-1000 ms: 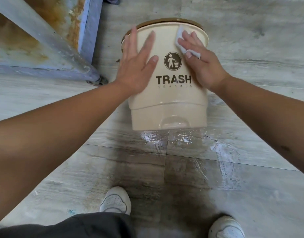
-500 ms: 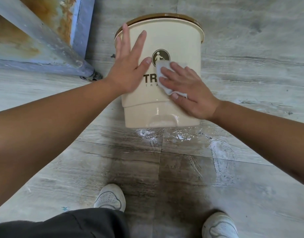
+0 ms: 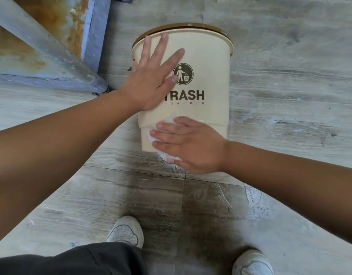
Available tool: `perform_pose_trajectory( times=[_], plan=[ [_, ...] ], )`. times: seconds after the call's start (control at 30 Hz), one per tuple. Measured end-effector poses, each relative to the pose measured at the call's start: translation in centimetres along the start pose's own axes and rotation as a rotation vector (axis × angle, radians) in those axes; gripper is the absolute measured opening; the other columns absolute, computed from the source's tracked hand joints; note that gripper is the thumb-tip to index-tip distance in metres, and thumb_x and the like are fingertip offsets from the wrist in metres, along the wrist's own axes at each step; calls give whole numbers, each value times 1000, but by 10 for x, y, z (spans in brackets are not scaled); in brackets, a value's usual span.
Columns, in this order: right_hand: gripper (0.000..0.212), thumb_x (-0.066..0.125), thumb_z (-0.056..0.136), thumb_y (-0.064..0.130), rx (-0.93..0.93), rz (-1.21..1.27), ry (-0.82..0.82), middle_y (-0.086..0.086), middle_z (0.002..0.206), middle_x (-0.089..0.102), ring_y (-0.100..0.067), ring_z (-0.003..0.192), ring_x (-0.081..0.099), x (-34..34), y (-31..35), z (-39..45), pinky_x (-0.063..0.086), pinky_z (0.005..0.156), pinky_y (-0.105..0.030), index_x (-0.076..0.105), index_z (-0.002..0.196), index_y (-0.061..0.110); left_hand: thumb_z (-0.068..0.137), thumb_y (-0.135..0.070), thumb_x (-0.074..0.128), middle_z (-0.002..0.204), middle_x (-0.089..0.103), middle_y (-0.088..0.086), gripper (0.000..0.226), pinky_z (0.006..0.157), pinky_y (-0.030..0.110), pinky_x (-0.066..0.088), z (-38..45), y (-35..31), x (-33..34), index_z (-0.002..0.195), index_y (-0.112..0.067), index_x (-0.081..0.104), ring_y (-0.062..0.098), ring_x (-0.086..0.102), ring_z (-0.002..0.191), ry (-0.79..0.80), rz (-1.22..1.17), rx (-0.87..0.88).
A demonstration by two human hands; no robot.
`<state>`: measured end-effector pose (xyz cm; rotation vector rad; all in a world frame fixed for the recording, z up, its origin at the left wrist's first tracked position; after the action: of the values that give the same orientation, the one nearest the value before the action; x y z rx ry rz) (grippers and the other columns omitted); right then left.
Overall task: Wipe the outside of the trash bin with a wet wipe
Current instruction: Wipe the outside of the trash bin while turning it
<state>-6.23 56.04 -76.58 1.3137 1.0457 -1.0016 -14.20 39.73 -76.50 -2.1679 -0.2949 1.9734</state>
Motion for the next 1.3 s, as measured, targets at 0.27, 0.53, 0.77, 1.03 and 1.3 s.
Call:
perform_pose_trajectory(
  times=[0.27, 0.53, 0.77, 1.03, 1.3],
  plan=[
    [46, 48, 100, 31, -1, 17, -167, -4, 151, 43, -21, 143, 34, 4, -4, -38, 29, 117, -41, 49, 142, 13, 97, -55, 19, 163, -7, 3, 56, 107, 70, 18, 1, 7, 2, 150, -42, 8, 42, -13, 145, -21, 16, -11],
    [59, 23, 104, 42, 385, 200, -85, -12, 149, 38, -26, 137, 39, 21, -47, -127, 36, 109, -41, 46, 142, 3, 97, -54, 21, 163, -8, 0, 56, 108, 69, 19, 2, 8, 4, 150, -44, 7, 40, -12, 146, -30, 6, -14],
    [38, 47, 99, 30, 1480, 1299, -472, -17, 73, 55, -20, 56, 44, 55, -81, -194, 30, 55, -31, 65, 78, 5, 97, -52, 23, 163, -6, 5, 57, 109, 70, 16, -1, 5, 3, 150, -40, 9, 42, -11, 145, -40, -12, 0],
    [33, 40, 100, 29, 634, 669, -582, -16, 143, 49, -25, 141, 35, -51, -57, -51, 25, 116, -36, 64, 118, 16, 96, -53, 23, 163, -6, 6, 59, 109, 69, 16, -2, 5, 1, 151, -39, 11, 42, -10, 145, -36, -7, -1],
    [53, 55, 96, 34, 134, -30, -193, -8, 154, 39, -30, 145, 29, 6, -10, -27, 22, 117, -51, 45, 144, 13, 97, -55, 22, 163, -7, 3, 58, 108, 70, 16, -3, 8, 3, 151, -41, 8, 40, -11, 146, -28, -29, 14]
  ],
)
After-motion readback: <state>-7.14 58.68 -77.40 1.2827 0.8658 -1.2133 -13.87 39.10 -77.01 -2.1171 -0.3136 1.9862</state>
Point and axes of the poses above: each hand's wrist, its own z-axis towards the middle knuckle, its own x-axis out of the palm, y = z × x, the point moved 6 cm from there along z, towards the middle knuckle
